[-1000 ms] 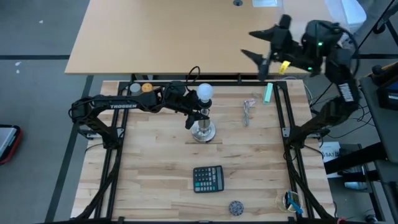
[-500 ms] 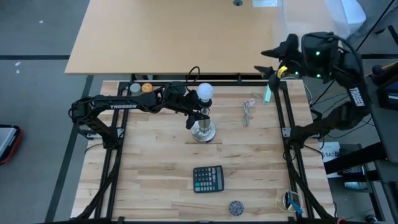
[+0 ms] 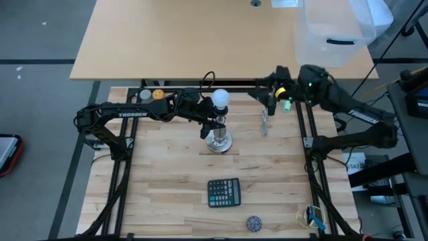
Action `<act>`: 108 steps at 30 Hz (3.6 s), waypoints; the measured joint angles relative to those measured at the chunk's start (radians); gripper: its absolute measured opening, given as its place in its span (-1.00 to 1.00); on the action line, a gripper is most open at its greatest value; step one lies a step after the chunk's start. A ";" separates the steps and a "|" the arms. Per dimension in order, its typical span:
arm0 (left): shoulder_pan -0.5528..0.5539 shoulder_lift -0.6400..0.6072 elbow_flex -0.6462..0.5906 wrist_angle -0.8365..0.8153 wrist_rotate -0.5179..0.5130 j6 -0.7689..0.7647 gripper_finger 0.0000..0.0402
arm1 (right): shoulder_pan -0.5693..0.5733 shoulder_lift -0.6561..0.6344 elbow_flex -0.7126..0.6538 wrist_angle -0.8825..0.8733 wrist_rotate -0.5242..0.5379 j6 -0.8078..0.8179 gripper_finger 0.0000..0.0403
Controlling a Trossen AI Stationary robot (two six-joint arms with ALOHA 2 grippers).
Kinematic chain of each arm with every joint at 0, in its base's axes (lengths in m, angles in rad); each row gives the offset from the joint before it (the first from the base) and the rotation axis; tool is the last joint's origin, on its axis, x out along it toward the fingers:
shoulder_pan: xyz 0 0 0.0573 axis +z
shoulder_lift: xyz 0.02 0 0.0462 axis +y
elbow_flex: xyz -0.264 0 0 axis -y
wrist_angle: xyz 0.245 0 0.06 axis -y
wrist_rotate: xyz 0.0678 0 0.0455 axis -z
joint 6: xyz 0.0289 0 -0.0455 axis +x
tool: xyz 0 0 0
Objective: Screw lightbulb
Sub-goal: Remove the light bulb from the lamp
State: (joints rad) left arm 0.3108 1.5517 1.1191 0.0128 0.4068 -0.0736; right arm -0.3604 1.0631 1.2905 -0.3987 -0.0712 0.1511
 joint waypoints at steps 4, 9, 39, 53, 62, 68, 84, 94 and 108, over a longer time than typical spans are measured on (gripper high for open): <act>0.000 0.000 0.000 0.000 -0.004 -0.004 -0.13 | 0.040 -0.012 -0.121 0.220 -0.041 0.089 0.31; 0.000 0.000 0.001 -0.001 -0.005 -0.013 -0.13 | 0.112 0.052 -0.145 0.281 -0.040 0.060 0.31; 0.001 0.000 0.001 -0.003 -0.012 -0.027 -0.13 | 0.172 0.186 -0.120 0.518 0.017 0.069 0.98; 0.001 0.000 0.001 -0.003 -0.015 -0.029 -0.13 | 0.179 0.321 0.023 0.467 0.021 0.020 0.90; 0.001 0.000 0.001 -0.003 -0.020 -0.030 -0.13 | 0.177 0.323 0.025 0.468 0.018 -0.009 0.39; 0.000 0.000 0.001 -0.004 -0.020 -0.028 -0.13 | 0.176 0.318 0.025 0.444 0.007 -0.060 0.34; -0.008 0.002 0.001 0.012 -0.018 -0.037 -0.13 | -0.047 0.318 0.025 0.421 -0.573 -0.209 0.35; -0.012 0.001 0.001 0.013 -0.010 -0.088 -0.13 | -0.135 0.362 0.025 0.503 -0.845 -0.224 0.39; -0.039 -0.002 -0.001 -0.001 0.000 -0.104 -0.13 | -0.132 0.478 0.024 0.795 -1.038 -0.037 0.41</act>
State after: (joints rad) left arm 0.2722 1.5501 1.1183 0.0120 0.4071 -0.1774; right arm -0.4927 1.5408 1.3148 0.3958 -1.1090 0.1141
